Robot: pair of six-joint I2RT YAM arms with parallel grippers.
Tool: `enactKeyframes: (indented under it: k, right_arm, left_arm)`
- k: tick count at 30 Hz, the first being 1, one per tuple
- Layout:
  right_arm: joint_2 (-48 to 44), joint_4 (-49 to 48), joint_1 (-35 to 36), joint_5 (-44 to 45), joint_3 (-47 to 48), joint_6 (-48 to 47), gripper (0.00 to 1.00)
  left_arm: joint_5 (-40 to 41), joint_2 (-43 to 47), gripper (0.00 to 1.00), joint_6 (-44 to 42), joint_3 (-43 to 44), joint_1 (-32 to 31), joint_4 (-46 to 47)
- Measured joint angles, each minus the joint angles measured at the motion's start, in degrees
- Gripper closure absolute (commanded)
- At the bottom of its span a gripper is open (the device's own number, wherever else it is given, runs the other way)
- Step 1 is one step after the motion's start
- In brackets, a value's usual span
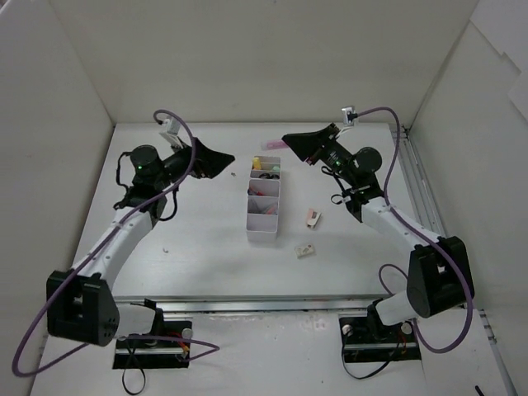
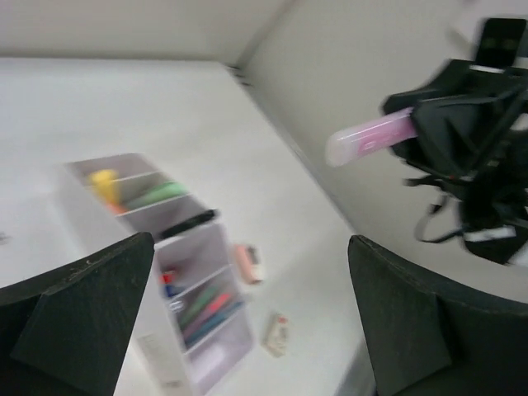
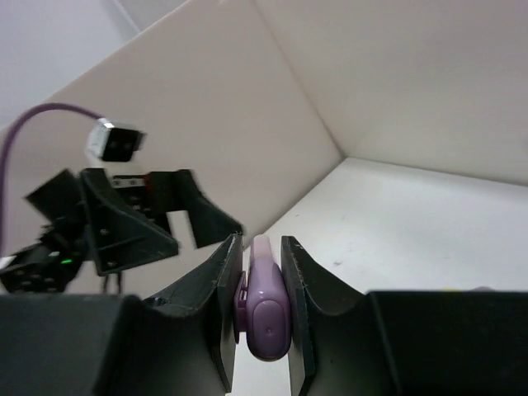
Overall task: Sort the stationery into containers
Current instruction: Place the pen in the storage box.
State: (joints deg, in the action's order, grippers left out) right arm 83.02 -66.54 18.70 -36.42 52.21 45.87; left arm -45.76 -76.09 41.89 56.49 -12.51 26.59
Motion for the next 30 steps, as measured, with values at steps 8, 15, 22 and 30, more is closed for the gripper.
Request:
enactKeyframes:
  k: [8, 15, 22, 30]
  right_arm:
    - [4.6, 35.9, -0.7, 4.0, 21.2, -25.2, 1.0]
    - [17.6, 64.7, 4.4, 11.0, 42.8, -46.0, 1.0]
    - [31.5, 77.2, 5.5, 14.7, 52.4, -53.0, 1.0]
    - [36.8, 80.4, 7.0, 14.9, 58.0, -54.9, 1.0]
  left_arm:
    - [20.6, 15.3, 0.0, -12.0, 0.4, 5.5, -24.2]
    - [27.1, 15.2, 0.01, -14.4, 1.5, 11.2, -34.0]
    - [28.2, 12.9, 0.01, -15.8, 3.2, 12.8, -37.7]
    - [27.7, 10.7, 0.0, -16.5, 4.5, 14.3, -37.7]
